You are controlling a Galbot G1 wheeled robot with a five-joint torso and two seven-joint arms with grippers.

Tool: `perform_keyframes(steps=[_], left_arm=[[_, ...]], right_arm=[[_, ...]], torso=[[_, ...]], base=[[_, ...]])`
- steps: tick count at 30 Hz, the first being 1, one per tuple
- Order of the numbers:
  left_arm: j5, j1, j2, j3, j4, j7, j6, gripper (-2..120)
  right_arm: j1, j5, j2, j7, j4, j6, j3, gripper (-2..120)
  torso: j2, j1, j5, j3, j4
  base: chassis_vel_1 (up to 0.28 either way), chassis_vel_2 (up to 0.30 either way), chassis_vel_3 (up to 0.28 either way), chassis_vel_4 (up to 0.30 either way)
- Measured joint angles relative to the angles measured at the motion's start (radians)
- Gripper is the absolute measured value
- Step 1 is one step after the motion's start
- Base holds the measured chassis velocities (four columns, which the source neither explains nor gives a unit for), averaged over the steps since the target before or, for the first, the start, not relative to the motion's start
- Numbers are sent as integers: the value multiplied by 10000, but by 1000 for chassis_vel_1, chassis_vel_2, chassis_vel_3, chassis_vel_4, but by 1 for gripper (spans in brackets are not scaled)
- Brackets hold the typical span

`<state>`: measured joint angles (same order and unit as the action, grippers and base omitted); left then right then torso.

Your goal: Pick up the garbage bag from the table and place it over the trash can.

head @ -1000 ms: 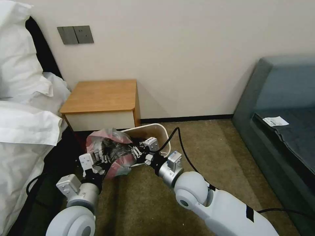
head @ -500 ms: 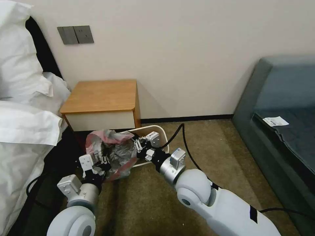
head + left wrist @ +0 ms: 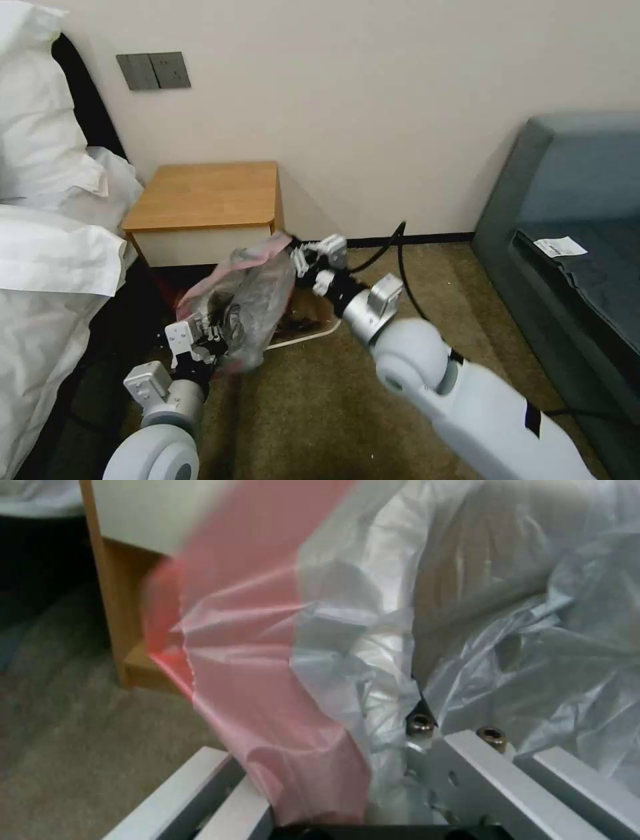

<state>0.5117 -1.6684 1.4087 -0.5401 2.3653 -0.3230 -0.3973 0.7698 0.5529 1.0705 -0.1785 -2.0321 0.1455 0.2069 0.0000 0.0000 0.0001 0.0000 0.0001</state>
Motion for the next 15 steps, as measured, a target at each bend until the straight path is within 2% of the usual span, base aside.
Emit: perform_keyframes(steps=[6,9,15], left_arm=[[48,-66,-116,-139,248,28,33,5],[66,-140,-158,-108,405,42,46,5],[-2,-211,-127,72,459,59,71,5]], right_arm=[[-58,29,-772,-15,63,-50,-59,0],[-253,135,-1569,-49,21,-51,-165,0],[-573,97,-2205,-87,27,-51,-240,0]], torso=[[0,0,0,0,-1],[0,0,0,0,-1],[0,0,-1,0,-3]], base=[[0,0,0,0],[0,0,0,0],[0,0,0,0]])
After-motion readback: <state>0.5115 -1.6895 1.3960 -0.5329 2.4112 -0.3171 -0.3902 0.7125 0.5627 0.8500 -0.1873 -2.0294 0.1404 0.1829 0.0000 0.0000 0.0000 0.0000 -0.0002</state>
